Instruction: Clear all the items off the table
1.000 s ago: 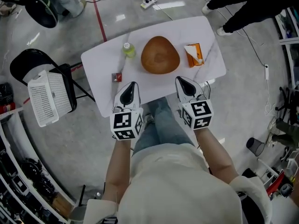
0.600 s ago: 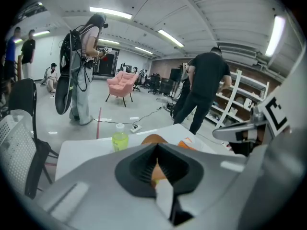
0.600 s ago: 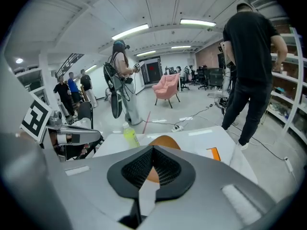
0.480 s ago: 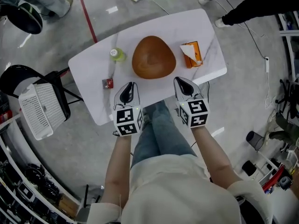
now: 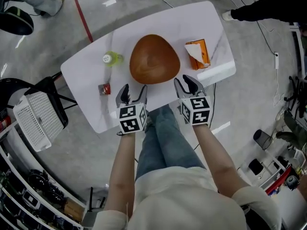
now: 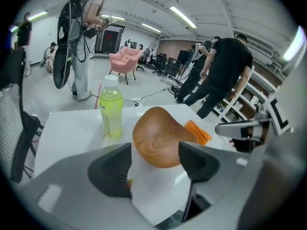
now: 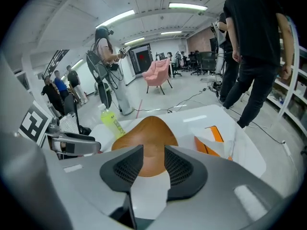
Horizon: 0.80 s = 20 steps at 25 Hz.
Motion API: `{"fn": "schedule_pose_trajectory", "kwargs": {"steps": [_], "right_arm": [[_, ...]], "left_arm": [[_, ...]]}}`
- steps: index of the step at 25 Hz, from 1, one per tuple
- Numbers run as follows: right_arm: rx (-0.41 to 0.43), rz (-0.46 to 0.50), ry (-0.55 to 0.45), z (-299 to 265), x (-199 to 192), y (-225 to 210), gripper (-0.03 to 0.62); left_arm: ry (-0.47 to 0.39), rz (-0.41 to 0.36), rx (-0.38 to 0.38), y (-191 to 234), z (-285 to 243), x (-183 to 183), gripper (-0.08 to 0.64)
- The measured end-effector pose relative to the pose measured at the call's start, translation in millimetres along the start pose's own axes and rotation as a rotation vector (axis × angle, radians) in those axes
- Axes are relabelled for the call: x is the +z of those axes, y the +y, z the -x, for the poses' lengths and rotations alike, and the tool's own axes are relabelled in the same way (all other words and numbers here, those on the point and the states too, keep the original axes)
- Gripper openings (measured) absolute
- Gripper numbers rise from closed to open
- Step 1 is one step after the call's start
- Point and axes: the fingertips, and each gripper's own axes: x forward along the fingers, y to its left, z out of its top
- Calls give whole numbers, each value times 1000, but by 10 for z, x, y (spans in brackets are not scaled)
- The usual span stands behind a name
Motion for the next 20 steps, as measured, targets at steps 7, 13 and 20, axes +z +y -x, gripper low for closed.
{"fn": "schedule_pose_trajectory", "kwargs": {"steps": [7,13,20], "right_arm": [[-35,-56,41,-377,-168,-176,167],[-66,-78,62,-650,-279,-329,184],[-97,-98,107,-936,-470,-464,192]], "left_arm": [[25,58,6,96,-399,-137,358],[55,109,22,191,-684,-239,371],[74,142,33,260,-978,-297,371]]}}
